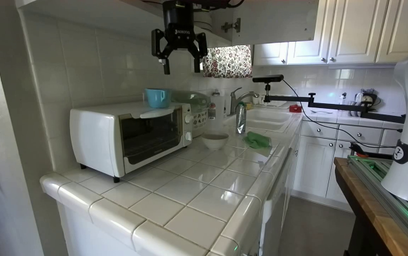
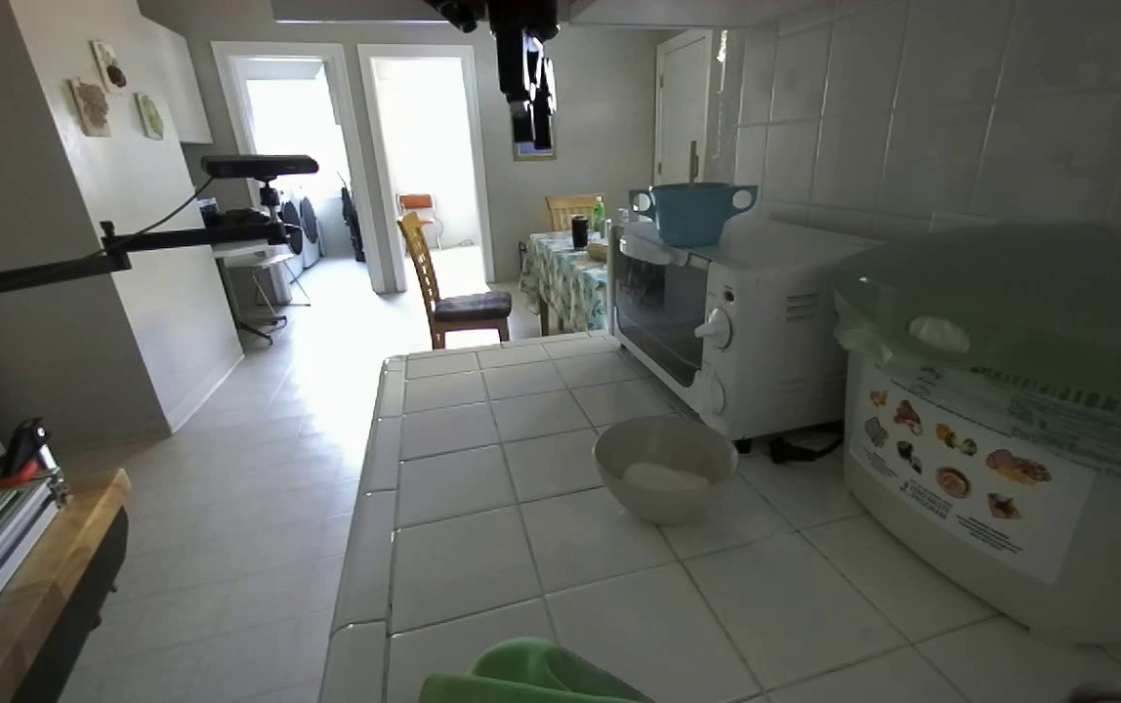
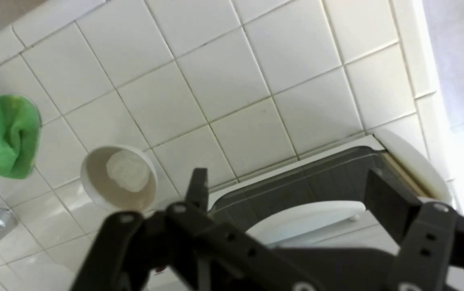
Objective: Pick up the cup and put it on top of the microwave
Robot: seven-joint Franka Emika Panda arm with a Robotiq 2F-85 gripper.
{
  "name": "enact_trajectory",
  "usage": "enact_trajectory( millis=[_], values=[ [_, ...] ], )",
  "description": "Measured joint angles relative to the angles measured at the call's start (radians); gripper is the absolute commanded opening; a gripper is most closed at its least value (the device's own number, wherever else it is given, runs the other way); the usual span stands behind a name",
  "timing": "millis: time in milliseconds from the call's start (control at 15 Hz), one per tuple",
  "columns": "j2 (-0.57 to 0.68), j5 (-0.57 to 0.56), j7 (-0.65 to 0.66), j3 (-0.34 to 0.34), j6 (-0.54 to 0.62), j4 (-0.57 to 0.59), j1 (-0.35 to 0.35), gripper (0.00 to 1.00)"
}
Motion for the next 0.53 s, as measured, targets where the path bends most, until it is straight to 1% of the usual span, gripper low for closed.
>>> enact_trajectory(
  millis=[267, 533],
  values=[
    [-0.046, 0.047, -0.102, 0.007, -0.062, -0.025, -0.018, 1.00],
    [-0.113, 0.052, -0.187, 0.007, -0.103, -0.065, -0.038, 1.00]
  ],
)
